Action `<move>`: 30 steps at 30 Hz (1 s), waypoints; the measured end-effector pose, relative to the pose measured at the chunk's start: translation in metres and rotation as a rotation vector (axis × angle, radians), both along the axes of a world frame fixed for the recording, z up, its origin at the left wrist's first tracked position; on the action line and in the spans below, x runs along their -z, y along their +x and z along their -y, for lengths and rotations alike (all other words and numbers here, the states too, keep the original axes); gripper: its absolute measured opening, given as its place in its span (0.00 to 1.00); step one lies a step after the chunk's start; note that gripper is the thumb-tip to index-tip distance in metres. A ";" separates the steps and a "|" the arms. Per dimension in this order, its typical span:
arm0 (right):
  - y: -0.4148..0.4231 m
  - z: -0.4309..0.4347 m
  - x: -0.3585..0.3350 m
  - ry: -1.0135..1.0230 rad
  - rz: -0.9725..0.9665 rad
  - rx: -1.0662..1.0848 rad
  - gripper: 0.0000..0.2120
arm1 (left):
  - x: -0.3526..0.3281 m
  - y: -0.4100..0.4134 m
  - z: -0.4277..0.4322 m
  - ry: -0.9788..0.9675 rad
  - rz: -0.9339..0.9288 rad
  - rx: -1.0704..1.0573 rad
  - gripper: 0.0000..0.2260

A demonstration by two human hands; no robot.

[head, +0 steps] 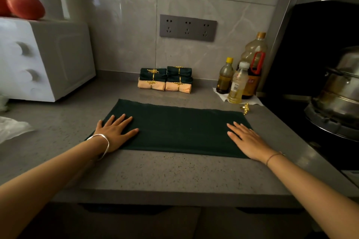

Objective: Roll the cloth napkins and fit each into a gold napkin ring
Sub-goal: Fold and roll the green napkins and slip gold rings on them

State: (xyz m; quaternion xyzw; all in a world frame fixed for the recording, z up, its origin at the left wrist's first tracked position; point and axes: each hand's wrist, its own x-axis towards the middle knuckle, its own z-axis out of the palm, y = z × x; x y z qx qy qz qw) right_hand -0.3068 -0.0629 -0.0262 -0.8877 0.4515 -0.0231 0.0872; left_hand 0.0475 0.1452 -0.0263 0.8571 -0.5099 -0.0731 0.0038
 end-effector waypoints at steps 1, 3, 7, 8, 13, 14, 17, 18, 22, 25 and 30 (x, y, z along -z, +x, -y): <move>0.001 -0.003 -0.003 0.004 0.010 0.000 0.26 | -0.001 0.000 -0.001 0.006 0.005 0.003 0.30; 0.003 -0.011 -0.011 -0.002 0.042 -0.028 0.27 | -0.006 -0.003 -0.001 -0.016 -0.003 0.018 0.31; 0.011 -0.041 -0.031 0.008 0.034 -0.223 0.29 | -0.026 -0.029 -0.008 -0.099 -0.123 0.255 0.45; 0.013 -0.050 -0.033 -0.021 -0.035 -0.287 0.29 | -0.030 -0.036 -0.011 -0.069 -0.148 0.313 0.48; 0.021 -0.074 -0.037 -0.177 -0.226 -0.399 0.29 | -0.037 -0.052 -0.013 0.059 0.020 0.488 0.37; 0.022 -0.075 -0.037 -0.185 -0.241 -0.402 0.29 | -0.038 -0.053 -0.012 0.058 0.032 0.489 0.32; 0.024 -0.074 -0.038 -0.200 -0.251 -0.398 0.28 | -0.039 -0.053 -0.010 0.068 0.071 0.486 0.27; 0.024 -0.074 -0.039 -0.202 -0.249 -0.395 0.28 | -0.039 -0.053 -0.009 0.075 0.083 0.483 0.27; 0.025 -0.066 -0.039 -0.191 -0.231 -0.366 0.24 | -0.038 -0.048 -0.003 0.100 0.138 0.454 0.24; 0.022 -0.054 -0.042 -0.069 -0.137 -0.309 0.20 | -0.043 -0.043 -0.002 0.068 0.126 0.412 0.21; 0.014 -0.048 -0.067 0.115 0.081 -0.309 0.09 | -0.069 -0.033 -0.009 0.060 -0.102 0.409 0.15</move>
